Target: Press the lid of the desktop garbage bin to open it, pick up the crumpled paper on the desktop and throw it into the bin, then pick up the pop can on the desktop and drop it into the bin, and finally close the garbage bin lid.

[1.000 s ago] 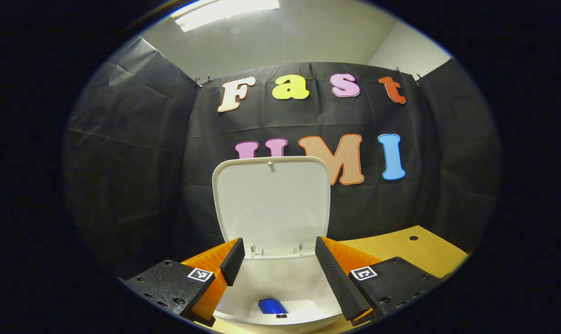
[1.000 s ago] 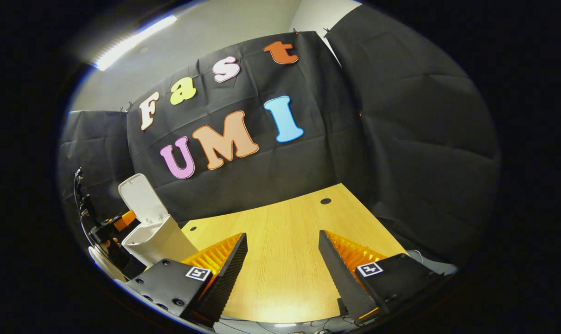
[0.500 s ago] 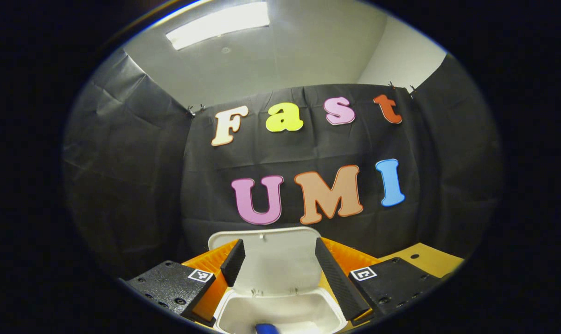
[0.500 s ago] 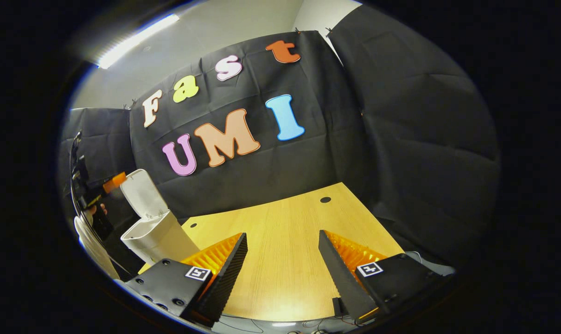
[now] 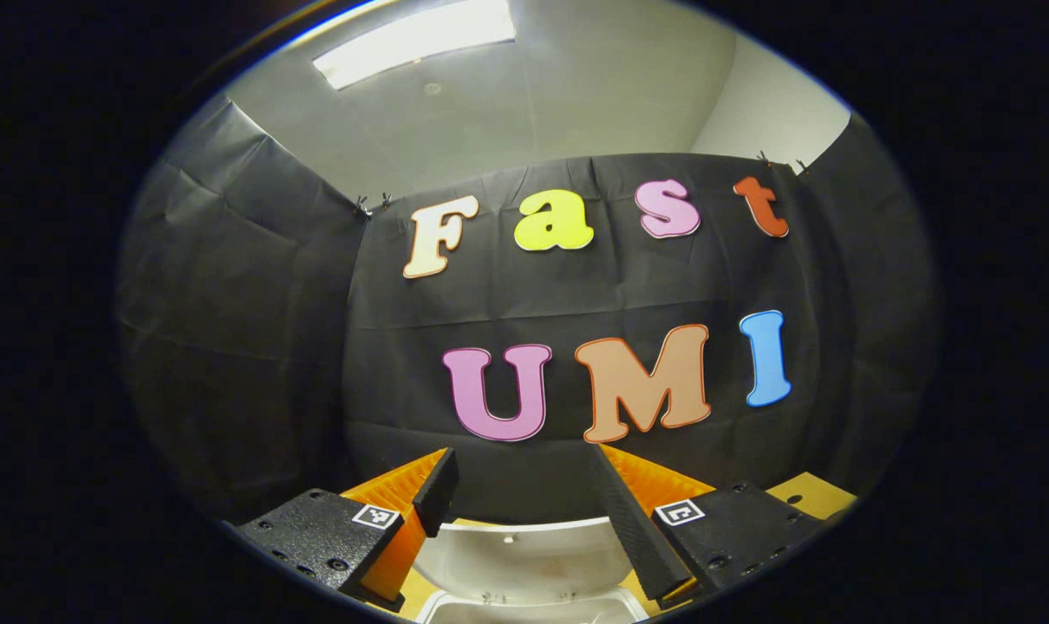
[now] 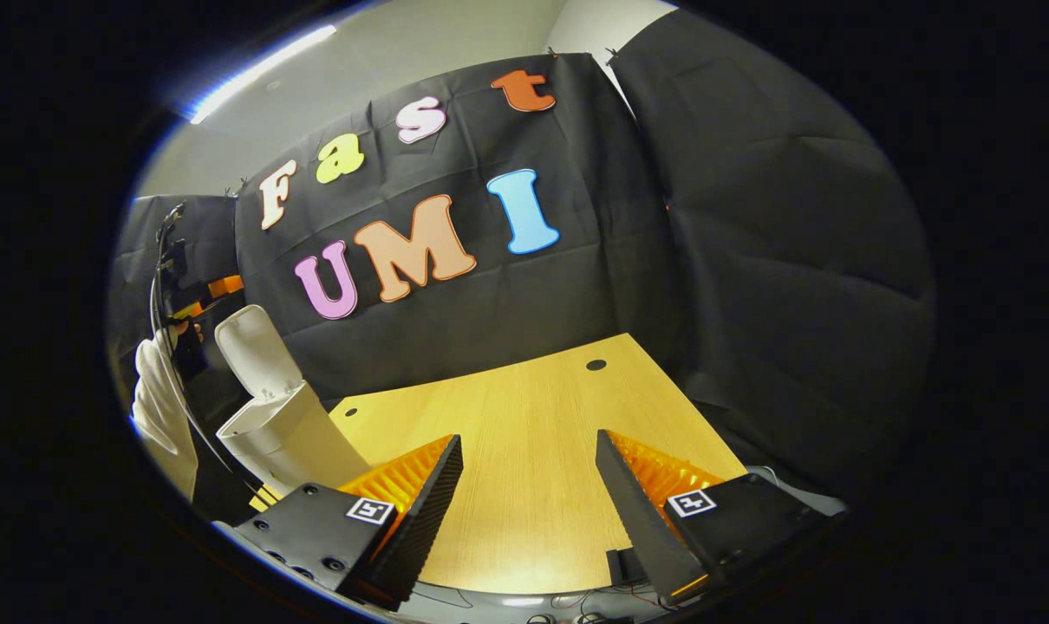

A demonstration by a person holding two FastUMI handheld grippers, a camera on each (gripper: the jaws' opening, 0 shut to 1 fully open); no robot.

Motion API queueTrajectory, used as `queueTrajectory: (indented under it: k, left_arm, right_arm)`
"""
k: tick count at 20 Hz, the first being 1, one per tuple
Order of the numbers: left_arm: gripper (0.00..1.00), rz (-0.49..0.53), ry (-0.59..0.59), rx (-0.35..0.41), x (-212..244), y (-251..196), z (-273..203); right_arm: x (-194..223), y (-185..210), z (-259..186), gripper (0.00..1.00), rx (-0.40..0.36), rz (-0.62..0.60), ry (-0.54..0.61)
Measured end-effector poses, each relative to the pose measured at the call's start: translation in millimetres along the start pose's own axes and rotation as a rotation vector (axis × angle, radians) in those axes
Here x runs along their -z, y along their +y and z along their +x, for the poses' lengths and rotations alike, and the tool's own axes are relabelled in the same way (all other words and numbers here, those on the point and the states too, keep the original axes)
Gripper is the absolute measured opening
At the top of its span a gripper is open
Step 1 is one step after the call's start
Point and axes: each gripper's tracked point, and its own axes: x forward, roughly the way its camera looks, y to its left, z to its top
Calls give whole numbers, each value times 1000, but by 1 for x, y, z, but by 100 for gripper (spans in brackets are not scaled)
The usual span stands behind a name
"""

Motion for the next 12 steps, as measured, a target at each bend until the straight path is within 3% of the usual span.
queueTrajectory:
  k: [5, 7, 12]
  left_arm:
    - [91, -20, 107, -3, 40, 12, 13]
    - [92, -57, 83, -4, 38, 14, 10]
    - [94, -43, 15, 16, 34, 7, -21]
  right_arm:
    - [5, -2, 2, 98, 12, -4, 11]
    - [7, -1, 1, 98, 17, -14, 14]
    - [13, 1, 3, 98, 22, -18, 30]
